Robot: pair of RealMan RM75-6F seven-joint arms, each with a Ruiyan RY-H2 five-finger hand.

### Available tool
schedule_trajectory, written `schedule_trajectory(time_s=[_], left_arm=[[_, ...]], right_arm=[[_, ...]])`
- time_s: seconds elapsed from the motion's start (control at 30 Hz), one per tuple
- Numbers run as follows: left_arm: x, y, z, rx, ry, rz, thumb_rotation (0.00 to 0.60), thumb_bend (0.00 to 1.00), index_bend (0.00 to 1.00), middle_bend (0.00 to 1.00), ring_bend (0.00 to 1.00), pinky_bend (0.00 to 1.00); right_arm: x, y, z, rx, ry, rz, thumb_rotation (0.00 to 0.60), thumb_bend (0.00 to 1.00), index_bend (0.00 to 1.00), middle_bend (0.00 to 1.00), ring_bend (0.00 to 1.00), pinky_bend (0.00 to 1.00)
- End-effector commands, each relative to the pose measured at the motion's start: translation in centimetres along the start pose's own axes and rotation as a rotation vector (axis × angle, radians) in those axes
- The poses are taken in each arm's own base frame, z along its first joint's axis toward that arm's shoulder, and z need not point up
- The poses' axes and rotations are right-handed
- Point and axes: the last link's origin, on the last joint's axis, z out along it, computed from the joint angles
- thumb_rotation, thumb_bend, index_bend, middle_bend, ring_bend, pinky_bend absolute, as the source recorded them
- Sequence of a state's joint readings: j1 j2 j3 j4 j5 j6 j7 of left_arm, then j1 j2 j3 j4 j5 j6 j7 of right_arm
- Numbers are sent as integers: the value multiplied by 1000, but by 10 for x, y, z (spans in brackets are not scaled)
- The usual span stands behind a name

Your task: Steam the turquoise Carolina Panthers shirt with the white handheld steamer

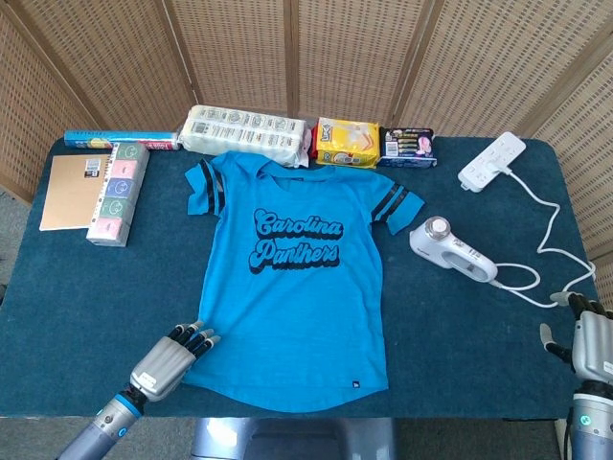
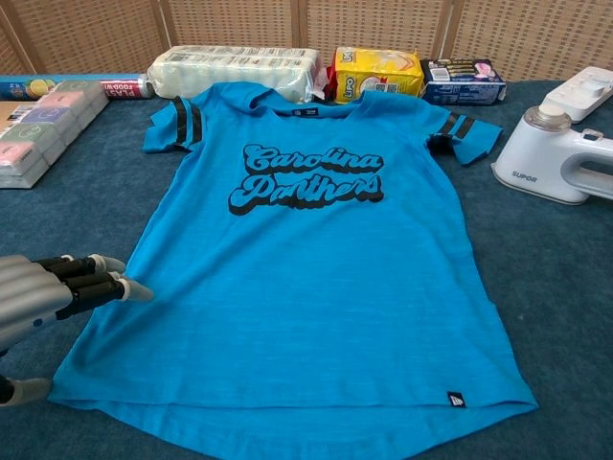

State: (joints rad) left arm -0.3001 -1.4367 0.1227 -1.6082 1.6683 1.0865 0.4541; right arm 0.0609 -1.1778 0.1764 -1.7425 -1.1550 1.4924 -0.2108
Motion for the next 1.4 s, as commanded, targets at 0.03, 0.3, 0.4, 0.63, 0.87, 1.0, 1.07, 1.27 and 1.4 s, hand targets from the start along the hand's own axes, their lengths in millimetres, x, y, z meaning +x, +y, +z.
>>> schedule_trajectory(time_s=[0.03,0.3,0.4,0.63,0.87,1.0,1.07,1.27,1.4], left_arm=[[0,3,6,-5,0,6,600,203,115,175,85,183],[2,10,21,-6,22,-7,600,202,115,175,86,183],[5,12,24,-6,39,-14,600,203,115,175,85,183],[10,13,33,8,72,-32,600,202,115,175,85,185],[15,22,49,8,103,-59,600,202,215,254,159,207],[15,26,54,-2,96,-68,600,203,291,329,211,209],[15,27,54,-10,89,-71,600,203,305,341,218,209],[9,22,43,-22,29,-76,600,203,307,341,218,209],[7,14,36,-8,8,-72,600,203,307,341,218,208]], right_arm=[[0,1,0,-3,1,0,600,375,331,374,342,295],[1,5,-2,-14,2,3,600,374,331,374,343,295],[2,5,-2,-15,3,2,600,375,331,374,343,295],[3,7,-2,-21,5,8,600,375,331,374,343,295],[3,7,-2,-19,4,6,600,374,331,375,343,295],[4,6,-1,-18,8,5,600,374,331,375,343,296],[4,6,-2,-17,9,5,600,374,331,374,343,296],[5,7,-2,-23,11,7,600,374,331,374,343,296],[6,8,-2,-27,14,13,600,375,331,375,343,296]])
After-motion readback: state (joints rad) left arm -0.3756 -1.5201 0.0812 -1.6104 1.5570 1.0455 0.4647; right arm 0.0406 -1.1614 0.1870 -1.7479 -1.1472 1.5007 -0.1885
